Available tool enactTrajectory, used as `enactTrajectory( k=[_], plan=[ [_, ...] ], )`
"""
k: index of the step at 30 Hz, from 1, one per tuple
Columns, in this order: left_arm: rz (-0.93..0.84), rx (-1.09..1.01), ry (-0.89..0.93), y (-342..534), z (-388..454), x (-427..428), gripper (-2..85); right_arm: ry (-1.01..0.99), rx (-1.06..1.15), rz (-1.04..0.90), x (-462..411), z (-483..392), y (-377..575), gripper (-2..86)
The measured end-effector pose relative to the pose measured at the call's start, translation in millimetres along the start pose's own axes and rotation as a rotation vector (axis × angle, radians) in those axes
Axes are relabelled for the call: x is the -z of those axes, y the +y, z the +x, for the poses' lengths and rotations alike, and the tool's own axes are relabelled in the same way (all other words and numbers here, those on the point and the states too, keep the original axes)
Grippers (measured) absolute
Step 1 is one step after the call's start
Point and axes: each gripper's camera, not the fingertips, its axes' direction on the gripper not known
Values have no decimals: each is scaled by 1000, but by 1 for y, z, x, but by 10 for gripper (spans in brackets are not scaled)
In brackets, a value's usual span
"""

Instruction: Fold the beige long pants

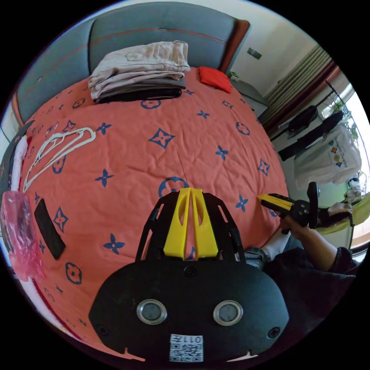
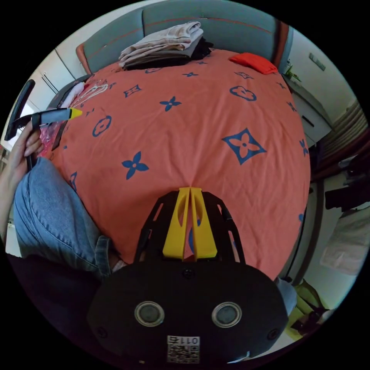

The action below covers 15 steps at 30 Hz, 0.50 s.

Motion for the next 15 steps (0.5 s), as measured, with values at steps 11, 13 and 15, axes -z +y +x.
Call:
enactTrajectory(
  k=[11, 13, 15],
  plan=[
    [-31, -55, -56, 4, 18, 12, 0, 72, 56, 16, 2, 61, 84, 7],
    [-19, -55, -58, 6, 19, 15, 0, 67, 59, 81, 19, 76, 101, 10],
    [-1, -57, -50, 8, 19, 19, 0, 58, 40, 212, 49, 97, 125, 13]
  ],
)
